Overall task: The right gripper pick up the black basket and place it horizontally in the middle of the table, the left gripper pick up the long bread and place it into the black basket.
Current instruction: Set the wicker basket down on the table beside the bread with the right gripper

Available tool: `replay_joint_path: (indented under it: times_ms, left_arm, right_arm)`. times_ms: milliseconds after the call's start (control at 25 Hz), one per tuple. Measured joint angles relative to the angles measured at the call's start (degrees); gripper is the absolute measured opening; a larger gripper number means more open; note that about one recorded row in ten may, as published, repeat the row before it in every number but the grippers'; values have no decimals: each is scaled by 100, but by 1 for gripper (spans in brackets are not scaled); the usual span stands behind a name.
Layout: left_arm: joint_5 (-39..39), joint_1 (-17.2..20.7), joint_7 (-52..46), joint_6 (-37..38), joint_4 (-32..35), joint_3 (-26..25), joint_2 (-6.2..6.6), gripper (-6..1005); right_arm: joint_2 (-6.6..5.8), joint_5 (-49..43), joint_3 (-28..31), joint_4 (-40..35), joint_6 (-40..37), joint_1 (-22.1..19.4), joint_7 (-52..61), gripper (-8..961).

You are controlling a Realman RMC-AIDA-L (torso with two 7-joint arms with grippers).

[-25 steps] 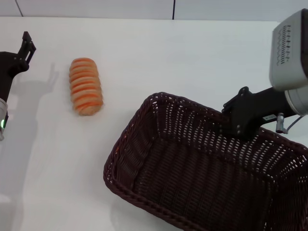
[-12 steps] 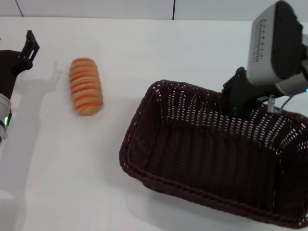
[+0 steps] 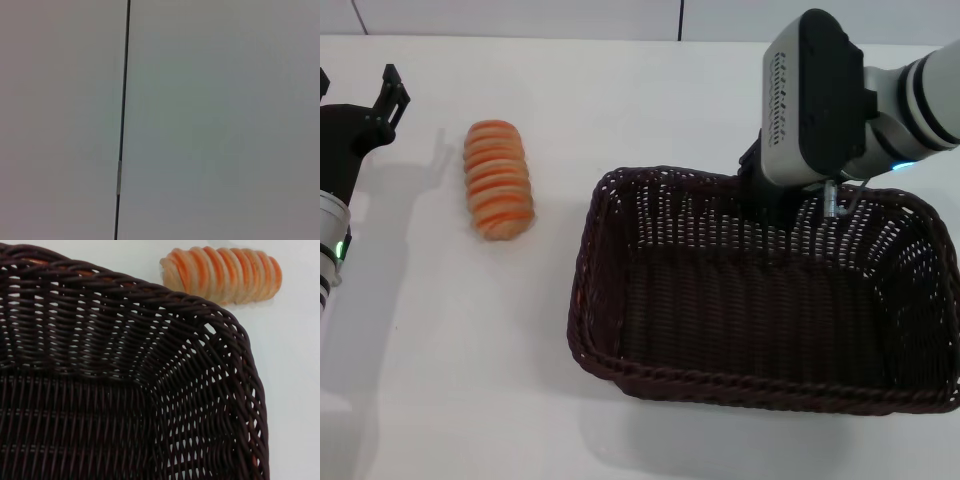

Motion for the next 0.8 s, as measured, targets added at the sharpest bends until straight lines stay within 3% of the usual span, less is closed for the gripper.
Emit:
replay_joint_path:
  times_ms: [360, 800]
  left_arm:
    - [1, -97, -81, -114, -2, 0, -9, 855]
    - [1, -259, -83, -354, 0, -12, -1, 855]
  right_arm:
    - [14, 370, -44, -273, 85, -105, -84, 209]
    - [31, 575, -392, -1592, 231, -950, 65, 226]
